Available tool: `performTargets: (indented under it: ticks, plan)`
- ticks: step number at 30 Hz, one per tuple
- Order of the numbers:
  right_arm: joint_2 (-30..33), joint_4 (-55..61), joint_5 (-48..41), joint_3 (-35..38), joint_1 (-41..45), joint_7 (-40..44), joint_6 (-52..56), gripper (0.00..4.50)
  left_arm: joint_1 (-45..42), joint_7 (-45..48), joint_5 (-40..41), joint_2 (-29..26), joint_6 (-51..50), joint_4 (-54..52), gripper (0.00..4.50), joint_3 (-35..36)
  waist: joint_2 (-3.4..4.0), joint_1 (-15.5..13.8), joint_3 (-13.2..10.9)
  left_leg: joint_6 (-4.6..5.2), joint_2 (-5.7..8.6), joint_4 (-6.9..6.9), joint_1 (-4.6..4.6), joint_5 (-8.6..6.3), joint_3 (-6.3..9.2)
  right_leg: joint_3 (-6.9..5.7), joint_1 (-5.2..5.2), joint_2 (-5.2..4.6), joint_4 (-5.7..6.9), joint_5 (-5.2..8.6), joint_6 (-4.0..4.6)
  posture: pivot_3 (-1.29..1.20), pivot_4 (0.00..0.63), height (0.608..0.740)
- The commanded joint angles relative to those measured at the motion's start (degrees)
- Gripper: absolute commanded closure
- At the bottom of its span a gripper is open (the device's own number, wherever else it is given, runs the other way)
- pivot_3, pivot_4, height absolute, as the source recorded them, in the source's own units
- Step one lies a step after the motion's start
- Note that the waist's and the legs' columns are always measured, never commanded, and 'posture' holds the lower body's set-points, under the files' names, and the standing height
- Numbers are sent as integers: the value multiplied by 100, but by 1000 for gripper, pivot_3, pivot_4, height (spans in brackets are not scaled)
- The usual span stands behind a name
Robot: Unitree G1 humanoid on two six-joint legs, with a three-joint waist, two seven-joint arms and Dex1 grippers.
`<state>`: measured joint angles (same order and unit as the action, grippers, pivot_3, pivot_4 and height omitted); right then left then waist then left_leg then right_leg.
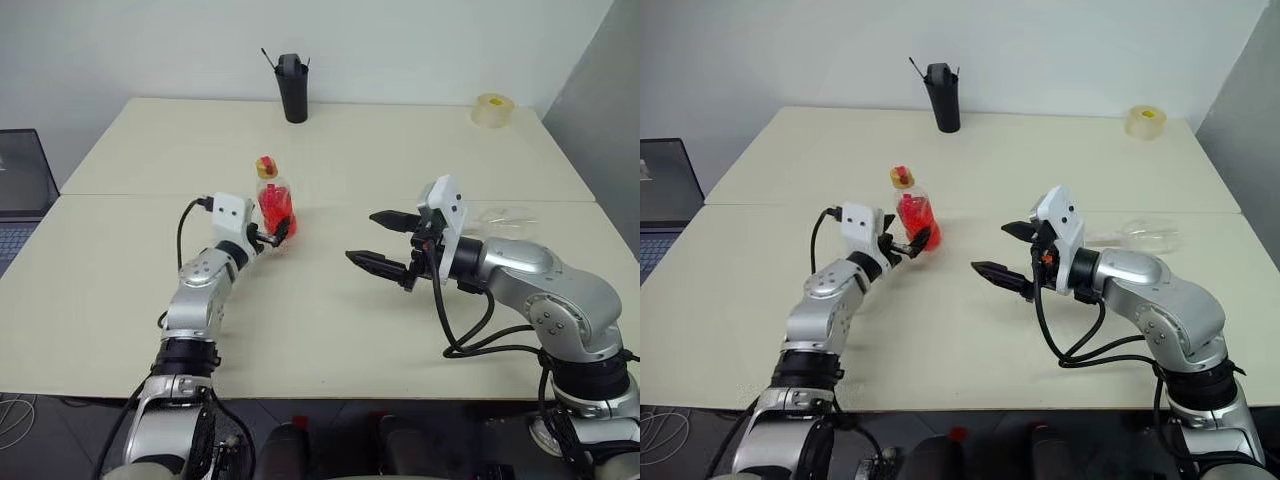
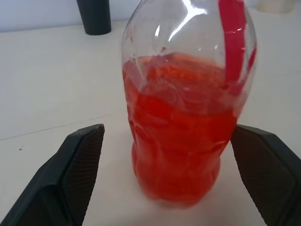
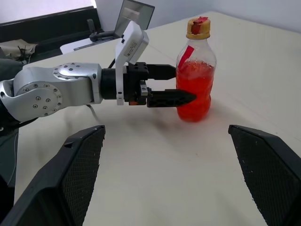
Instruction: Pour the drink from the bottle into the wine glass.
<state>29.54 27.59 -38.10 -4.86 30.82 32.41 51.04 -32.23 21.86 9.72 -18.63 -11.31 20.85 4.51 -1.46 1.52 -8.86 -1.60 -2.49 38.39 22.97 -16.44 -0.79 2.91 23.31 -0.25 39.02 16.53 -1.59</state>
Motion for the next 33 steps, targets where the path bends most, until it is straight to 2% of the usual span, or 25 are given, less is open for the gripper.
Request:
performTargets:
  ticks: [1, 13, 21, 24, 28, 30, 33]
  plan:
    - [-37, 126, 44, 1, 126, -42, -15, 0, -293, -86, -163, 14, 387, 410, 36, 16, 0, 5, 0, 0, -1, 1, 0, 0, 2, -3, 0, 0, 0, 0, 0, 0, 150, 740]
    - [-44, 230, 69, 98, 268, -231, 183, 0, -1329, -233, -143, 461, 1709, 2333, 36, 213, 0, -9, 0, 0, 3, 29, 28, 0, 36, -42, -2, -4, -1, 0, 0, 0, 150, 740]
    - [-41, 245, 47, 122, 409, -259, 239, 0, -1793, -167, -288, 631, 2263, 3094, 36, 153, 0, -5, 0, 0, 16, 35, 39, 0, 52, -55, -1, -4, -1, 0, 0, 0, 150, 740]
    - [-64, 215, 112, 123, 452, -299, 185, 0, -1809, -131, -323, 642, 2405, 3200, 592, 136, 0, -5, 0, 0, 16, 35, 41, 0, 53, -56, -1, -6, -1, 0, 0, 0, 150, 740]
    - [-79, 166, 200, 151, 474, -366, 110, 0, -1749, -9, -300, 641, 2548, 3187, 1652, 164, 0, -3, 0, 0, 16, 36, 41, 0, 55, -58, 0, -6, 0, 0, 0, 0, 150, 740]
    - [-66, 179, 203, 210, 437, -404, 95, 0, -1689, 99, -279, 627, 2607, 3079, 1941, 158, 0, -4, 0, 0, 15, 36, 42, 0, 56, -58, 0, -6, -1, 0, 0, 0, 150, 740]
    - [-92, 239, 15, 688, 455, -685, 247, 0, -1391, 868, -17, 535, 2358, 2236, 2112, 61, 2, -3, -1, -2, 14, 37, 44, 1, 56, -59, 1, -8, -1, 0, 0, 0, 150, 740]
